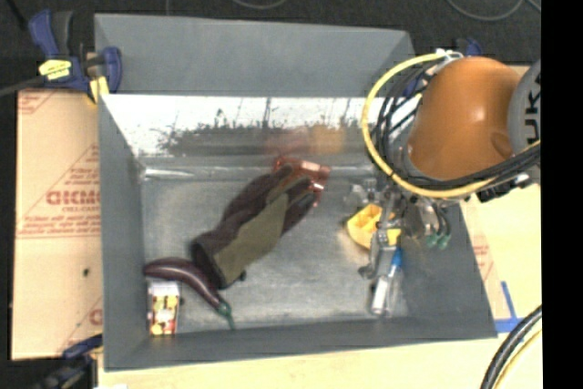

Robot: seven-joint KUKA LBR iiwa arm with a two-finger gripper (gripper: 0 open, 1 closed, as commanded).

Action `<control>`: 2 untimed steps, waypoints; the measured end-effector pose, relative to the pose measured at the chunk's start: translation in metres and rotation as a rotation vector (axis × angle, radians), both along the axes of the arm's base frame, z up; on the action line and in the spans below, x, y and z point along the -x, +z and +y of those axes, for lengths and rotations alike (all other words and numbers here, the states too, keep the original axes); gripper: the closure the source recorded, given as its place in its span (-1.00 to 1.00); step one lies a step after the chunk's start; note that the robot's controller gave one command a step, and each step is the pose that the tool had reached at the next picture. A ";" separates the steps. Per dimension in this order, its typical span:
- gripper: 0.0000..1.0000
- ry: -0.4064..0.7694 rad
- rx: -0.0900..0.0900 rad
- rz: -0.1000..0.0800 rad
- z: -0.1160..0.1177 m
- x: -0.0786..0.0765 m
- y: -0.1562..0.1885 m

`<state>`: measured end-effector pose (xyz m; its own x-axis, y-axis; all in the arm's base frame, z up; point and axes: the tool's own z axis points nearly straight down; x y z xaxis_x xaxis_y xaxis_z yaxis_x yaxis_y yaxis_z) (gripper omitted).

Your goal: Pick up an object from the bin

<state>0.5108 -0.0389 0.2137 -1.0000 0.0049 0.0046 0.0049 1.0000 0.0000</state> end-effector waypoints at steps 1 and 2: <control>-1.00 0.001 0.001 -0.008 0.000 -0.002 0.004; -1.00 0.075 0.001 -0.011 -0.009 -0.015 -0.005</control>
Offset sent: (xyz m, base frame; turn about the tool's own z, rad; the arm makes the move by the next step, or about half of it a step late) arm 0.0499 -0.0433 -0.0407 -0.2430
